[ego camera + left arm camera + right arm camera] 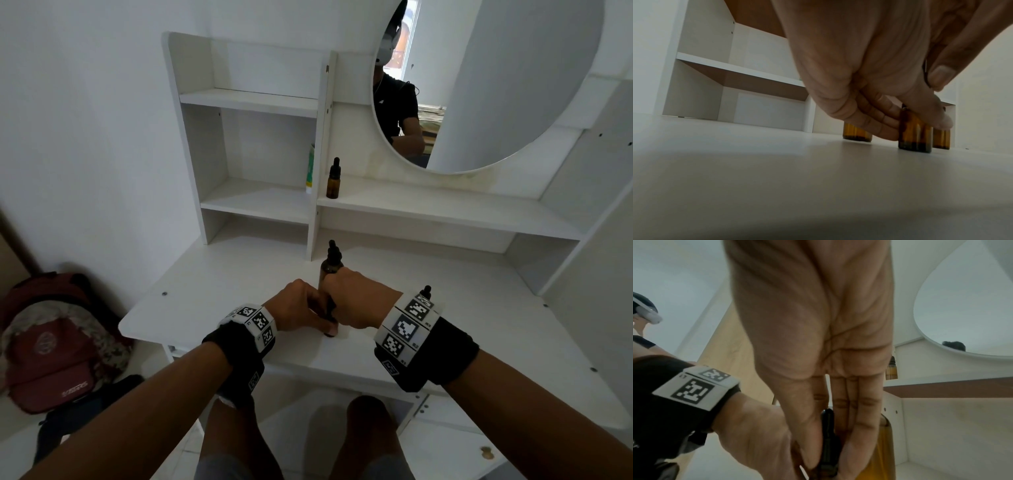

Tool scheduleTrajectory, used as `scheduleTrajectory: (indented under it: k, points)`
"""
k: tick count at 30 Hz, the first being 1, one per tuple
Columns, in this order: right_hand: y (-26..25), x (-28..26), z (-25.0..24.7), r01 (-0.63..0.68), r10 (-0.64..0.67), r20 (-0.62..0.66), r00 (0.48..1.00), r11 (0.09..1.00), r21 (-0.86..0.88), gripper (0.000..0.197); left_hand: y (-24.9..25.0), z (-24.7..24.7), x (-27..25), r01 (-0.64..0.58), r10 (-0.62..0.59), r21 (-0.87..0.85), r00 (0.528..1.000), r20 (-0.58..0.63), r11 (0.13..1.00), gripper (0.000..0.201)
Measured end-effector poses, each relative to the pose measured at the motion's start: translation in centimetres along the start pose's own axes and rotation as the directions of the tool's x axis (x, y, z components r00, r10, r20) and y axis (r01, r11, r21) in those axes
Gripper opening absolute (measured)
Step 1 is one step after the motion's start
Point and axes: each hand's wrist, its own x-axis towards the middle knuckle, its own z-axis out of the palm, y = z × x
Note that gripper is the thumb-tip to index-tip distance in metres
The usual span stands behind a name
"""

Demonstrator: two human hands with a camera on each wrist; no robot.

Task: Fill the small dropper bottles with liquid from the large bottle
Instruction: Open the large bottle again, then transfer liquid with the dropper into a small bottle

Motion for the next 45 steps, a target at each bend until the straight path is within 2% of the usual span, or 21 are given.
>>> scheduleTrajectory:
  k: [5, 9, 11, 15, 18, 23, 26, 27, 29, 33, 34, 36, 39, 45]
  points:
    - [1.7, -1.0, -2.9, 0.018, 0.001, -0.154, 0.988, 0.993, 0.119, 0.023, 0.0, -0.1, -0.2, 0.012, -0.011, -0.051, 1.000, 0.014, 0.999, 0.032]
    - [3.9, -0.9, -3.1, -0.111, 0.142, -0.199, 0.970, 0.982, 0.155, 0.017, 0.2, -0.1, -0.1, 0.025, -0.024, -0.062, 0.999, 0.022, 0.998, 0.032]
    - [4.6, -0.2, -1.9, -0.183, 0.203, -0.181, 0.962, 0.976, 0.119, 0.015, 0.4, -0.1, -0.2, 0.022, -0.020, -0.058, 1.000, 0.019, 0.998, 0.030]
    - [4.9, 1.6, 1.1, -0.269, 0.274, -0.079, 0.958, 0.961, 0.068, 0.027, 0.5, -0.2, -0.3, 0.028, -0.027, -0.044, 0.999, 0.021, 0.999, 0.030]
    - [4.9, 2.4, 2.5, -0.287, 0.288, -0.020, 0.957, 0.957, 0.036, 0.047, 0.6, -0.1, -0.4, 0.025, -0.024, -0.037, 1.000, 0.009, 0.999, 0.033]
    - [4.7, 3.0, 3.8, -0.260, 0.260, -0.019, 0.965, 0.966, -0.004, 0.045, 1.3, -0.2, -0.7, -0.010, 0.008, 0.067, 0.999, 0.032, 0.998, 0.034]
    - [4.8, 2.6, 2.6, -0.281, 0.282, -0.018, 0.959, 0.959, 0.031, 0.046, 1.8, -0.3, -1.0, -0.041, 0.038, 0.107, 0.999, 0.030, 0.993, 0.045]
    - [5.0, 2.5, 1.8, -0.280, 0.282, -0.030, 0.959, 0.959, 0.045, 0.040, 1.9, -0.4, -1.0, -0.049, 0.047, 0.112, 0.999, 0.026, 0.993, 0.048]
    - [5.4, 2.4, 0.0, -0.270, 0.282, -0.090, 0.955, 0.955, 0.125, 0.024, 2.0, -0.5, -1.0, -0.059, 0.058, 0.092, 0.998, 0.013, 0.994, 0.047]
    - [4.4, 2.5, -1.4, -0.117, 0.252, -0.297, 0.921, 0.906, 0.406, 0.038, 1.6, -0.5, -0.8, -0.065, 0.066, 0.030, 0.997, -0.029, 0.997, 0.031]
    - [3.9, 2.7, -1.1, -0.063, 0.231, -0.342, 0.911, 0.897, 0.438, 0.035, 1.6, -0.4, -0.8, -0.060, 0.061, 0.021, 0.997, -0.037, 0.998, 0.029]
    - [3.5, 3.5, -0.1, -0.007, 0.209, -0.377, 0.902, 0.882, 0.472, 0.025, 1.4, -0.3, -0.8, -0.049, 0.050, 0.008, 0.998, -0.044, 0.999, 0.028]
    - [3.7, 4.6, 1.0, -0.006, 0.225, -0.395, 0.891, 0.874, 0.485, 0.040, 1.1, -0.2, -0.9, -0.045, 0.043, -0.025, 0.998, -0.053, 0.999, 0.027]
    - [4.2, 5.8, 1.6, 0.029, 0.268, -0.499, 0.824, 0.860, 0.510, 0.033, 1.0, -0.2, -1.0, -0.047, 0.045, -0.039, 0.998, -0.049, 0.998, 0.026]
